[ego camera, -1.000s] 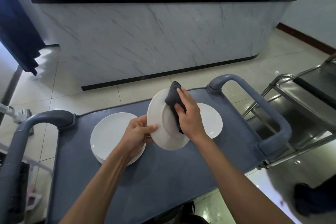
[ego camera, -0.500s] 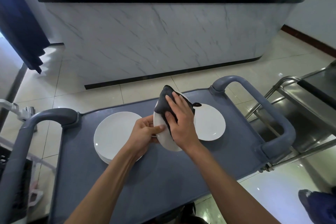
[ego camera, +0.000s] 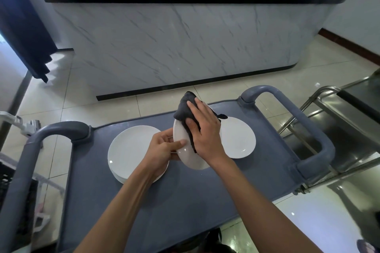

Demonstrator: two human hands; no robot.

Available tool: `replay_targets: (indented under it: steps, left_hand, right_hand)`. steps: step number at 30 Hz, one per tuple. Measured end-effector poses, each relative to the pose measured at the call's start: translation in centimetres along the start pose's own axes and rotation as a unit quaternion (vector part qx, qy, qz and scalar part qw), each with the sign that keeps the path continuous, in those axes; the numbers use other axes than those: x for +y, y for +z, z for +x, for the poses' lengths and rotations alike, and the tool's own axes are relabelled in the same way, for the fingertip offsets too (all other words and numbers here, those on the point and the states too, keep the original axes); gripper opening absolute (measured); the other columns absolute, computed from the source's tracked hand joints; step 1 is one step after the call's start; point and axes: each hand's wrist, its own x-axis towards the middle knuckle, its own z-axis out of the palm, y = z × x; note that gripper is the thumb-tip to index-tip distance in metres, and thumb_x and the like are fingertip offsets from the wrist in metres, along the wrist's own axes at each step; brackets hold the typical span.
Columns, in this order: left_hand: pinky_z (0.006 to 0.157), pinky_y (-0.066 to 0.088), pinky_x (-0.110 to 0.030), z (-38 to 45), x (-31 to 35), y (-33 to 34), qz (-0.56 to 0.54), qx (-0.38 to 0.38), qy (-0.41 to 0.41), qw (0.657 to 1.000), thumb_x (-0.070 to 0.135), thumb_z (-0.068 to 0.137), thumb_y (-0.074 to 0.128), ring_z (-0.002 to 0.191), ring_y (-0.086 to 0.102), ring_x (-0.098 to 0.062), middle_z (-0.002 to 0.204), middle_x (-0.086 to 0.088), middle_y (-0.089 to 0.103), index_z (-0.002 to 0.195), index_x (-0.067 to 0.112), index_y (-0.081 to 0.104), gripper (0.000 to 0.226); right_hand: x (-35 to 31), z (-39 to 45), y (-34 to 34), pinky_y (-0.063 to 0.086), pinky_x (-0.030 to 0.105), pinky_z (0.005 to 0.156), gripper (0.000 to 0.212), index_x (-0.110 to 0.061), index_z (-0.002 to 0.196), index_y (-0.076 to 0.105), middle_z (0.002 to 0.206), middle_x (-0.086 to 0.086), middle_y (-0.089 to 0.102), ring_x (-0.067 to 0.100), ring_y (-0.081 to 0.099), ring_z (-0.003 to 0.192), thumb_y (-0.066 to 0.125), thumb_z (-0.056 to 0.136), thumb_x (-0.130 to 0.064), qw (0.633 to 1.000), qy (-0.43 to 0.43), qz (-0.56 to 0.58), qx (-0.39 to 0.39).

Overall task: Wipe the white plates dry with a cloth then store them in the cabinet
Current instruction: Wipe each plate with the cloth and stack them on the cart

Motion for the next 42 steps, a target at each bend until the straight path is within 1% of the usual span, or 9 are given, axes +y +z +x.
replay_targets:
  steps: [9,11,14,21,25,28,33,37,42]
  left_hand:
    - [0.060,0.059,-0.035,-0.4,0.0,-0.5,-0.026,-0.001,0.010,1.000,-0.005,0.084,0.065,0.079,0.071,-0.029,0.096,-0.016,0.076,0.111,0.007,0.074,0.031]
    - [0.059,0.058,-0.034,-0.5,0.1,-0.5,-0.039,-0.005,0.011,0.999,-0.002,0.076,0.073,0.079,0.071,-0.029,0.095,-0.016,0.075,0.108,0.010,0.076,0.034]
    - [0.059,0.059,-0.035,-0.5,0.0,-0.7,-0.049,-0.005,0.009,0.999,0.004,0.074,0.071,0.080,0.071,-0.028,0.096,-0.016,0.075,0.106,0.011,0.078,0.033]
    - [0.060,0.058,-0.036,-0.5,-0.1,-1.2,-0.046,0.016,0.011,0.999,0.007,0.073,0.071,0.079,0.069,-0.027,0.094,-0.013,0.074,0.101,0.011,0.078,0.030]
    - [0.066,0.056,-0.040,-0.3,0.0,-1.4,-0.071,0.035,0.013,0.997,0.006,0.071,0.072,0.082,0.069,-0.028,0.098,-0.015,0.073,0.105,0.009,0.076,0.034]
    - [0.063,0.055,-0.037,-0.1,0.1,-1.5,-0.085,0.047,0.011,0.995,-0.001,0.069,0.075,0.081,0.068,-0.028,0.098,-0.015,0.073,0.101,0.011,0.078,0.034]
    - [0.069,0.054,-0.039,0.2,0.2,-1.5,-0.110,0.067,0.006,0.992,0.001,0.070,0.074,0.086,0.066,-0.032,0.103,-0.017,0.071,0.106,0.010,0.076,0.037]
    - [0.075,0.054,-0.042,0.3,0.2,-1.3,-0.122,0.082,0.003,0.989,0.002,0.078,0.065,0.094,0.064,-0.036,0.108,-0.018,0.070,0.117,0.004,0.069,0.039]
    - [0.073,0.062,-0.042,0.6,0.5,-0.9,-0.118,0.093,0.000,0.989,-0.004,0.089,0.057,0.098,0.068,-0.036,0.116,-0.023,0.070,0.124,0.000,0.065,0.036]
  right_hand:
    - [1.2,1.4,-0.7,0.033,0.050,0.113,0.052,-0.027,0.147,0.047,0.155,0.000,0.043,0.017,0.037,0.144,0.036,0.099,-0.046,0.999,0.042,0.010,0.020]
    - [1.5,1.6,-1.1,0.032,0.046,0.115,0.050,-0.026,0.147,0.047,0.155,0.000,0.042,0.016,0.036,0.144,0.039,0.100,-0.042,0.998,0.050,0.016,0.021]
    - [2.2,1.8,-1.6,0.031,0.041,0.116,0.048,-0.024,0.148,0.046,0.155,-0.001,0.043,0.015,0.036,0.143,0.046,0.101,-0.033,0.997,0.069,0.039,0.021]
    - [3.8,1.1,-2.3,0.032,0.040,0.118,0.047,-0.027,0.149,0.044,0.155,-0.004,0.042,0.011,0.035,0.144,0.052,0.102,-0.026,0.987,0.132,0.096,0.012]
    - [4.2,0.3,-2.5,0.031,0.040,0.118,0.049,-0.029,0.149,0.043,0.157,-0.007,0.039,0.009,0.034,0.144,0.053,0.101,-0.023,0.985,0.133,0.110,0.015]
    - [4.1,-0.3,-2.5,0.031,0.036,0.118,0.050,-0.026,0.149,0.044,0.158,-0.006,0.038,0.010,0.034,0.144,0.055,0.101,-0.019,0.987,0.122,0.106,0.018]
    - [4.0,-1.5,-1.8,0.031,0.031,0.117,0.048,-0.021,0.146,0.050,0.156,0.000,0.041,0.016,0.038,0.142,0.053,0.098,-0.026,0.993,0.082,0.076,0.048]
    - [3.5,-2.2,-1.1,0.036,0.040,0.114,0.043,-0.023,0.142,0.055,0.154,0.002,0.045,0.021,0.042,0.140,0.051,0.099,-0.029,0.996,0.043,0.033,0.068]
    - [1.9,-3.3,-0.1,0.040,0.053,0.107,0.042,-0.027,0.140,0.057,0.152,-0.002,0.048,0.023,0.044,0.139,0.045,0.100,-0.035,0.998,0.018,-0.001,0.064]
